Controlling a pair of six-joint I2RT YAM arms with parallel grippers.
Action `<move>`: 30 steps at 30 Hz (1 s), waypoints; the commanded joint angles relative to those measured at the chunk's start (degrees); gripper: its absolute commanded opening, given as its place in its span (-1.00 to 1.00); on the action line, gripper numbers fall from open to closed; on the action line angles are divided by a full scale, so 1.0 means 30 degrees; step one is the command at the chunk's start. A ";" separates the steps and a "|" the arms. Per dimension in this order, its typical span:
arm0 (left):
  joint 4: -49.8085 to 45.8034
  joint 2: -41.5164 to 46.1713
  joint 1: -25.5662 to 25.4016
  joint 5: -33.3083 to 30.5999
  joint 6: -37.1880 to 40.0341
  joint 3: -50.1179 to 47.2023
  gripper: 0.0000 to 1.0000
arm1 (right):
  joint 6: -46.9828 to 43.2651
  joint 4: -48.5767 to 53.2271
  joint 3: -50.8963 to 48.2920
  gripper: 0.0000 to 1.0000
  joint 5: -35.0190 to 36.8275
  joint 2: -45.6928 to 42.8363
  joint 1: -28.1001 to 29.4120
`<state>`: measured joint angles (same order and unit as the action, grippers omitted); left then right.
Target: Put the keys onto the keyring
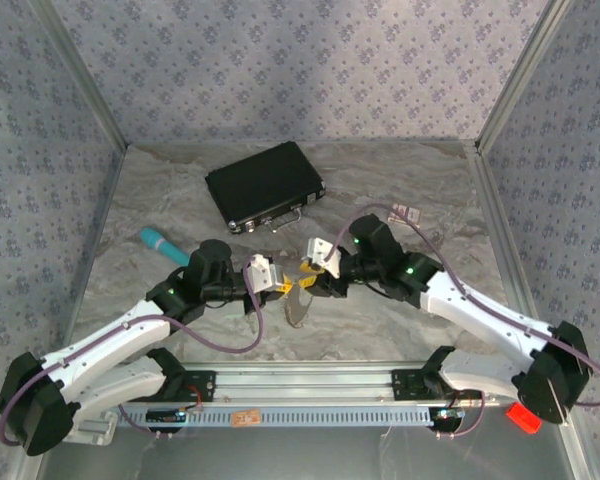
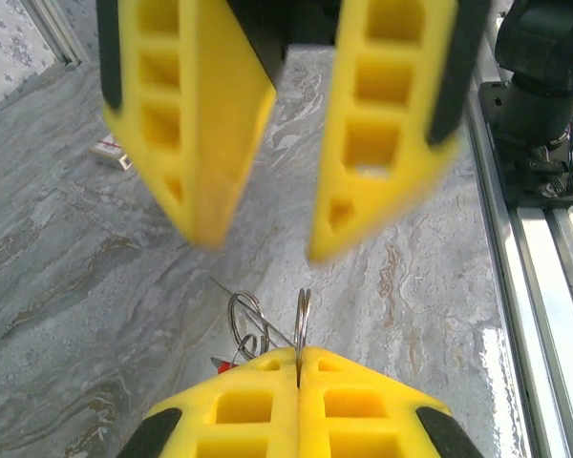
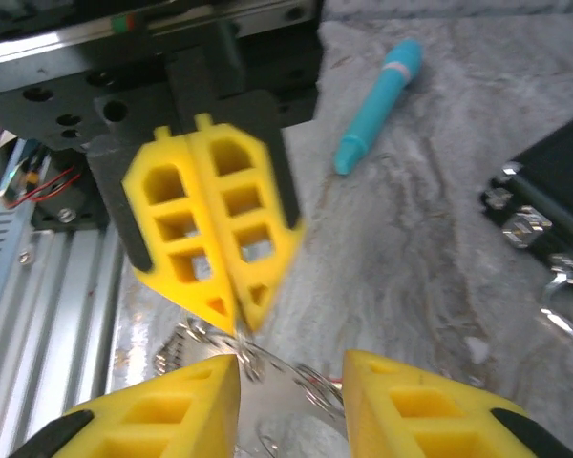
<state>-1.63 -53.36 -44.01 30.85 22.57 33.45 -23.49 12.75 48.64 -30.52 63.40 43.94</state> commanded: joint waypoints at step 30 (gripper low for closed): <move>0.0184 0.0231 -0.0129 0.0527 0.0483 0.0216 -1.00 | -0.0106 -0.3187 -0.1802 -0.65 0.1955 0.0187 0.1948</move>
<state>-1.93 -53.36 -44.01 30.85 23.00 33.45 -23.44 3.16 42.11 -25.08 63.64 49.30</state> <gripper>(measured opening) 0.043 0.185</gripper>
